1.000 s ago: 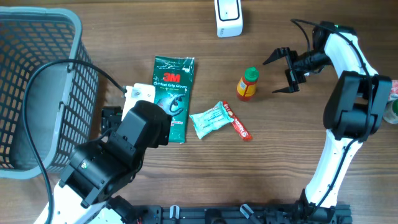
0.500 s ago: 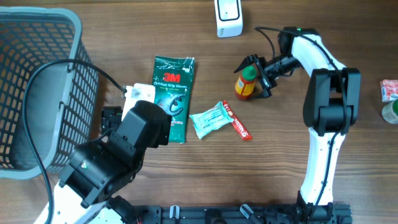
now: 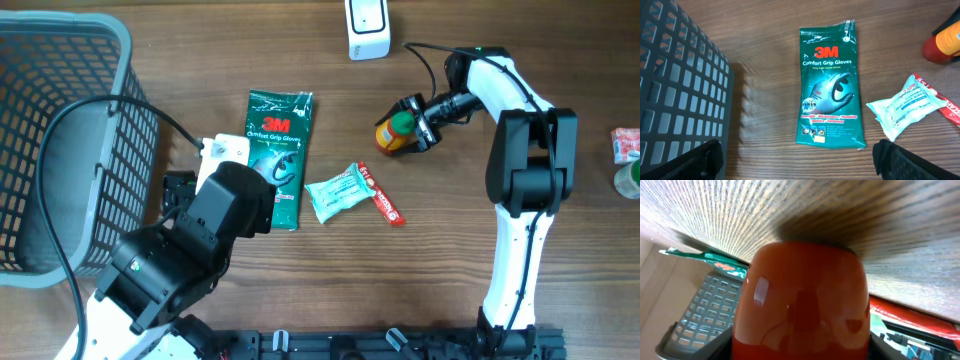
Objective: Scan the item barcode
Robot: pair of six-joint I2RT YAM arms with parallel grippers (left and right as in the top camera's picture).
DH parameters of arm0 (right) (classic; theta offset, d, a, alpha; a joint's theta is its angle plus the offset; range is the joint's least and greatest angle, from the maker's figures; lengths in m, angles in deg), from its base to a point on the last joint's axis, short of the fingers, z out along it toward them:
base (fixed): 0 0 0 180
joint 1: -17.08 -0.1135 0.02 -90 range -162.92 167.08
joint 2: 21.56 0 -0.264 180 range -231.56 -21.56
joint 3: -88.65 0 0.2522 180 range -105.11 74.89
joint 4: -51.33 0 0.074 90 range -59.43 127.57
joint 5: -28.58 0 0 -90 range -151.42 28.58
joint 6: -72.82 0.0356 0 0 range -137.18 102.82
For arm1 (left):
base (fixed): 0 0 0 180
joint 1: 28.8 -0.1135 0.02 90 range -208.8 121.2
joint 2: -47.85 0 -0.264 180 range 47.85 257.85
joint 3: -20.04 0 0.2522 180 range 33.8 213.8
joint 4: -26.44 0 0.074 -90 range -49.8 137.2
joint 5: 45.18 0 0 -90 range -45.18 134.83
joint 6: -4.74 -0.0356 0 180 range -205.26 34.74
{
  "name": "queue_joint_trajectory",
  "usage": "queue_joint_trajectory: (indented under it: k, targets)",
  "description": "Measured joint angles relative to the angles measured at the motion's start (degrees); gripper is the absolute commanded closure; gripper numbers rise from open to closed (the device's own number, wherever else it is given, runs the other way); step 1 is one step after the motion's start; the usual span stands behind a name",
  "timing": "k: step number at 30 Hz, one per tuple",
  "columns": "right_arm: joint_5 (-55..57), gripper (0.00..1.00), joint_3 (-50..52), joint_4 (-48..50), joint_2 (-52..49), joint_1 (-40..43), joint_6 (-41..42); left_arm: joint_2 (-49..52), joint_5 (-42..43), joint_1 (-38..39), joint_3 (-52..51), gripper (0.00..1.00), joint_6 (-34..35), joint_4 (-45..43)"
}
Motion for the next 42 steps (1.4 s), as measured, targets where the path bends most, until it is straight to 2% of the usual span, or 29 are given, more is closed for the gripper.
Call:
queue_joint_trajectory:
  k: [10, 14, 25, 28, 37, 42]
  targets:
    - [1.8, 0.4, -0.3, -1.9, 0.2, 0.0, 0.6, 0.0, 0.0, 0.0, 0.0, 0.0, 0.0, 0.0]
    - [6.0, 0.4, -0.3, -2.9, 1.6, -0.1, 0.4, 0.0, 0.0, 0.0, 0.0, 0.0, 0.0, 0.0]
    - [12.3, 0.4, -0.3, -13.4, 10.9, -0.1, -4.3, 0.0, 0.0, 0.0, 0.0, 0.0, 0.0, 0.0]
    - [11.1, 0.4, -0.3, -17.8, 12.9, -0.1, -9.5, 0.0, 0.0, 0.0, 0.0, 0.0, 0.0, 0.0]
    - [1.0, 0.29, -0.3, -17.9, 13.1, -1.4, -17.4, 0.0, 0.0, 0.0, 0.0, 0.0, 0.0, 0.0]
    - [-7.4, 0.3, -0.3, -8.7, 13.2, -2.1, -18.6, 0.0, 0.0, 0.0, 0.0, 0.0, 0.0, 0.0]
